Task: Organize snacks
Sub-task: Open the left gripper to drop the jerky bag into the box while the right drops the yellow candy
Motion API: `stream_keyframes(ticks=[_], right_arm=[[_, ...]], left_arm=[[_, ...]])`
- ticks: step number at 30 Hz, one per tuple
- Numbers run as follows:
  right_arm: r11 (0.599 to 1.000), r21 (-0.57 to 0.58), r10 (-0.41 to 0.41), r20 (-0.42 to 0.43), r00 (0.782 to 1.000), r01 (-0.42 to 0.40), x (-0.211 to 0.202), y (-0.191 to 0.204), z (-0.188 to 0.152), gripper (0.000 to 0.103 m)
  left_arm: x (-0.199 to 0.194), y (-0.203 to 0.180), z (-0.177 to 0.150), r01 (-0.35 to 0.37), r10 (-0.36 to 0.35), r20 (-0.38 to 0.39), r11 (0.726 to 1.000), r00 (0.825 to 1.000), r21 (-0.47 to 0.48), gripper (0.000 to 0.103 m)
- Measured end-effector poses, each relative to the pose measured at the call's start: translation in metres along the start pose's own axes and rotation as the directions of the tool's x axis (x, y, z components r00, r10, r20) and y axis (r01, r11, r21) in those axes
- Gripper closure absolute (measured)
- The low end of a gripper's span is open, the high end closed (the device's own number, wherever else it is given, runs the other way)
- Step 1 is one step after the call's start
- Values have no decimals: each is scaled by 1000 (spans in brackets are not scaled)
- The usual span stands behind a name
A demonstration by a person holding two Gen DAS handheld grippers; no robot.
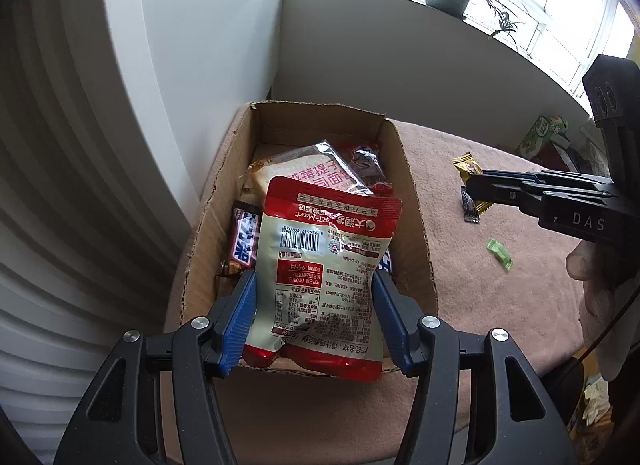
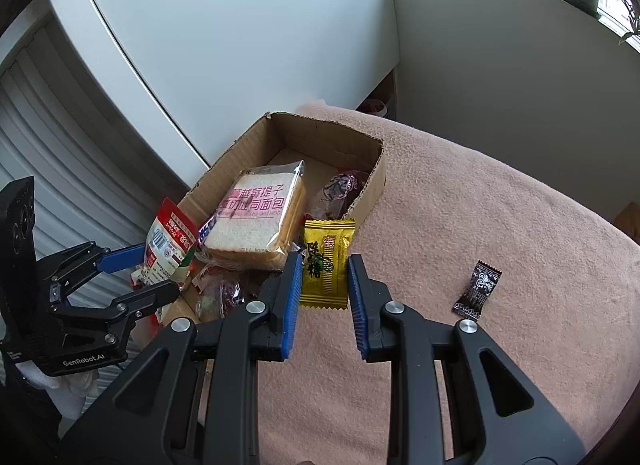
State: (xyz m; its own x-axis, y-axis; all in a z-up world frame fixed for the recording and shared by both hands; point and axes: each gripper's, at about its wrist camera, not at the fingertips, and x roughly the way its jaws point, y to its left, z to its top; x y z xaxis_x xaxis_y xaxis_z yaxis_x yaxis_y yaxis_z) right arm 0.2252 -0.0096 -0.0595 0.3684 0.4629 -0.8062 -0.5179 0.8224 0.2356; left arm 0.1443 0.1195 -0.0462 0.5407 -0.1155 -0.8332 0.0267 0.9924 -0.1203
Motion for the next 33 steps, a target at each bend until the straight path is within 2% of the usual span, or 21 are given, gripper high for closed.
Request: stream_keyframes(ticks=[3,10,15,16,18,20,33], right_arm=[[1000,-6,13,-3,1000,-13,9,6,12,79],[1000,-23,-19,-6,1000,19,32,19,35,79],[1000,-20,-19,-12,1000,18,42,23,45,77],[1000,-20,-23,-9,1000,22,42,23,46,73],[1000,-14,-26,10,1000,26,40,22,46,34],[1000,0,-26,45,999,26,33,20,44,20],[997,70,-18,77,997,13,-6,-20,27,18]], left_arm=[[2,1,-1,-4,4,-1,1000,1000,-11,46],[7,11,3,-14,14,-1,1000,1000,-24,45],[9,15,5,-20,20,-7,999,1000,-38,40],[9,16,5,-16,16,-4,999,1000,-41,39],[9,18,6,-24,23,-4,999,1000,-49,34],[8,19,6,-22,22,0,998,1000,-56,34],[-14,4,2,-8,11,57,999,998,-40,32]])
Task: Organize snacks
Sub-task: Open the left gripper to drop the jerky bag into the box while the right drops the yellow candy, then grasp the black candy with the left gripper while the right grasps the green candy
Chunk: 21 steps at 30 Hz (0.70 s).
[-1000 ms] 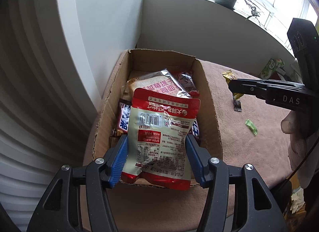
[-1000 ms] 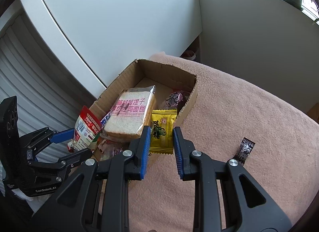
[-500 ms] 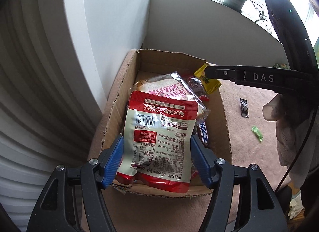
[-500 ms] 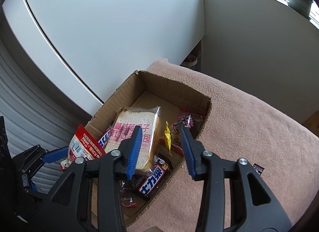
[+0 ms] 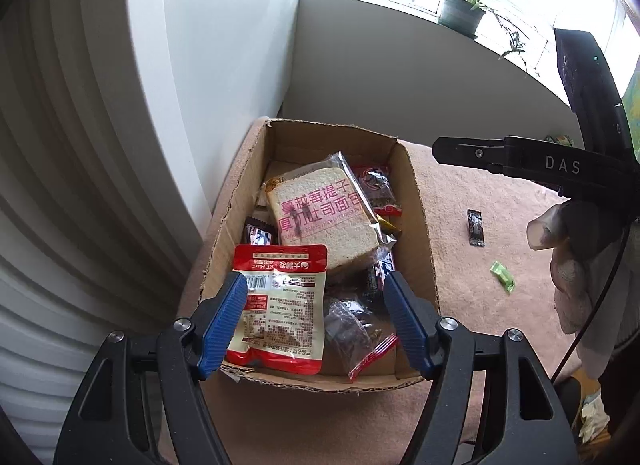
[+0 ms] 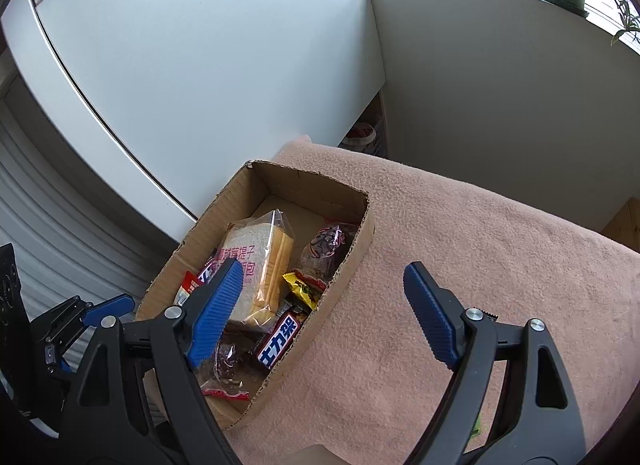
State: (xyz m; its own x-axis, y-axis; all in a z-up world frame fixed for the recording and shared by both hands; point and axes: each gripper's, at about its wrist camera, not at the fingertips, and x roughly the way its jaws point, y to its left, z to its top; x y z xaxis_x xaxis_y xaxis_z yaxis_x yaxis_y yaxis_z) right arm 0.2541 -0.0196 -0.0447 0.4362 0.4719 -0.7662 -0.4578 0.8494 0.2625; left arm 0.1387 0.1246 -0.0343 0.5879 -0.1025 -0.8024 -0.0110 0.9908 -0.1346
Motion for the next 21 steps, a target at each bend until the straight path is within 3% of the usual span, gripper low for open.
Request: stream_keyframes(ticks=[13,21], right_arm=[[995,89,-59,40,997,55,-70,-85,-64,18],[993,60,-107,8,994,106,-76,-104,-104,18]], left_arm=[[-13,-56,-2,82,-84,23,994,996,78,32],[5,-102,2,127,-127,-12,982,992,139,32]])
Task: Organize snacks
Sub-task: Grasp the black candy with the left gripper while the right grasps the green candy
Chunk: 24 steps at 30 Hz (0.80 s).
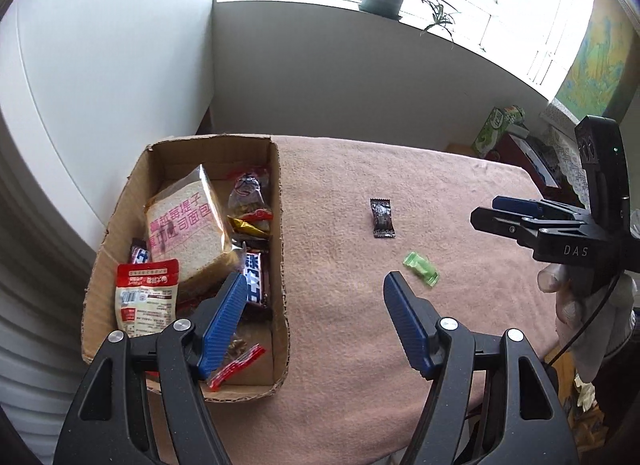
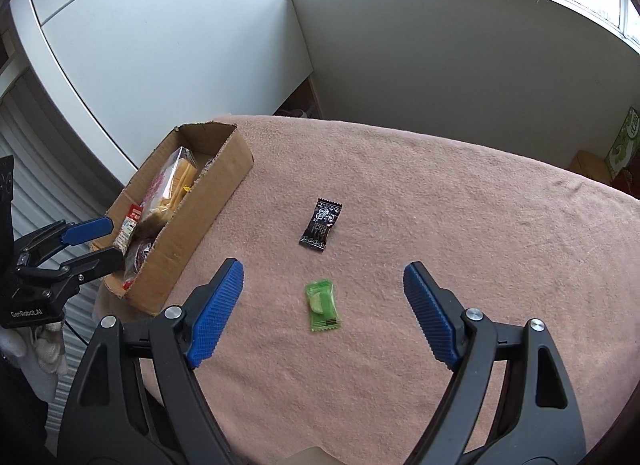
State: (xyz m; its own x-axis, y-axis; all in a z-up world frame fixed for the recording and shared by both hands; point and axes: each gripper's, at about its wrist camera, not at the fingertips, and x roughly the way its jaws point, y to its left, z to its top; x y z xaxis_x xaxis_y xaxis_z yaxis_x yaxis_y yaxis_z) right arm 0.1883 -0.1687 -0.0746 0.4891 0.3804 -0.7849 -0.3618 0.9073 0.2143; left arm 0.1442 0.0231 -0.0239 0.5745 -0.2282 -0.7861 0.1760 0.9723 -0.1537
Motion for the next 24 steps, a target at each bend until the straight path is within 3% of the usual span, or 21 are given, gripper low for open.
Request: stream_keyframes(ticks=[6,17,24], right_arm=[[998,-55,-23,-26,999,22,10,2,-25,18],[998,-56,-20,-54,998,17,32,-5,-47,18],[999,-33,-13,-91,996,10,41,-12,-52,18]], left_arm=[[25,-21,11,39,-39,-38,999,999,11,32],[86,-46,33,101,-104,-128,994,986,-31,32],[121,-58,48,92,-95,-177,995,980,-25,32]])
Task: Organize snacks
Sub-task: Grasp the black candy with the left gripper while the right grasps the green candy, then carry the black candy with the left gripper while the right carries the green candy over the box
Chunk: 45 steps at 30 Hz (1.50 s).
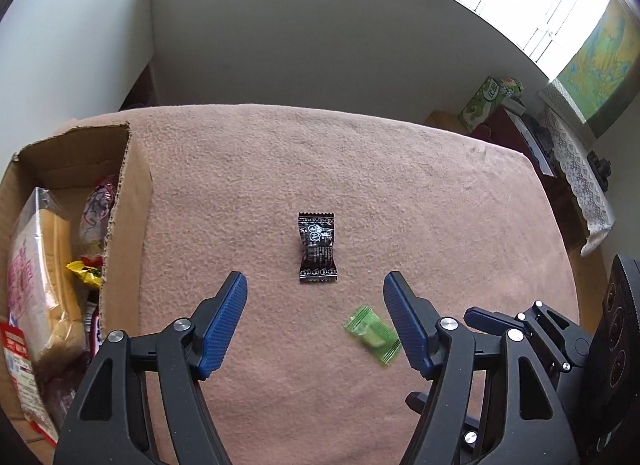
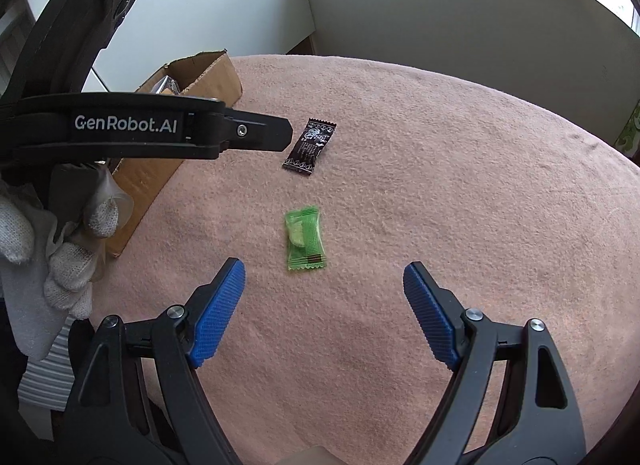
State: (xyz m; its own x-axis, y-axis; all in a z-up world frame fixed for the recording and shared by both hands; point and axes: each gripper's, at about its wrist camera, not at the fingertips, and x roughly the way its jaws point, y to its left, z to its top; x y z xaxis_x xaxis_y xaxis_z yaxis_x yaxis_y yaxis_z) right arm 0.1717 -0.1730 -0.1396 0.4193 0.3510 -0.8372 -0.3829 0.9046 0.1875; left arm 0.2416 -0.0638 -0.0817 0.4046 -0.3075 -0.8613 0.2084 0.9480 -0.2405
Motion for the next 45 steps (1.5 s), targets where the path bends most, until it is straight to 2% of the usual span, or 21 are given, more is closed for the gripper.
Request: stream_keyframes(ticks=[2,5,8,12,18,23,28,33,35,37,39,45], right_arm=[[1000,22,11,-9,1000,-11,3,-4,2,18],[999,45,27,-6,1000,-26,4,-9,4,26],[999,43,24,-8,1000,-24,7,-9,4,28],[999,41,33,-30,999,-32,16,-8,3,39],[1000,-4,27,-39,999,-27,24,5,7,42],[999,-31,22,-51,998,-23,32,15,10,42],[999,-40,17,-63,998,-20,40,19,14,48],[999,-38,5,-61,998,-7,43,17,19,57],[999,-52,-8,-61,998,4,45,17,21,60],[997,-73,-29,-59,998,25,45,20,21,66],[995,-88,-55,-58,997,50,45,22,20,75],[993,-98,-66,-58,996,61,41,27,17,78]], left_arm=[[9,-3,5,0,0,-16,1000,1000,4,32],[20,-5,11,-3,3,-39,1000,999,7,32],[27,-5,15,-10,11,-56,1000,998,14,35],[37,0,18,-1,1,-81,1000,997,5,35],[43,3,21,-9,10,-89,1000,996,15,41],[49,3,22,15,-13,-102,1000,995,13,55],[53,5,22,11,-10,-107,1000,994,11,60],[54,6,21,-4,6,-103,1000,995,16,67],[54,5,21,-17,20,-101,1000,995,24,72],[56,3,20,-27,30,-98,999,995,30,75],[56,3,20,-39,42,-95,999,995,33,79],[55,3,17,-50,53,-89,998,995,40,82]])
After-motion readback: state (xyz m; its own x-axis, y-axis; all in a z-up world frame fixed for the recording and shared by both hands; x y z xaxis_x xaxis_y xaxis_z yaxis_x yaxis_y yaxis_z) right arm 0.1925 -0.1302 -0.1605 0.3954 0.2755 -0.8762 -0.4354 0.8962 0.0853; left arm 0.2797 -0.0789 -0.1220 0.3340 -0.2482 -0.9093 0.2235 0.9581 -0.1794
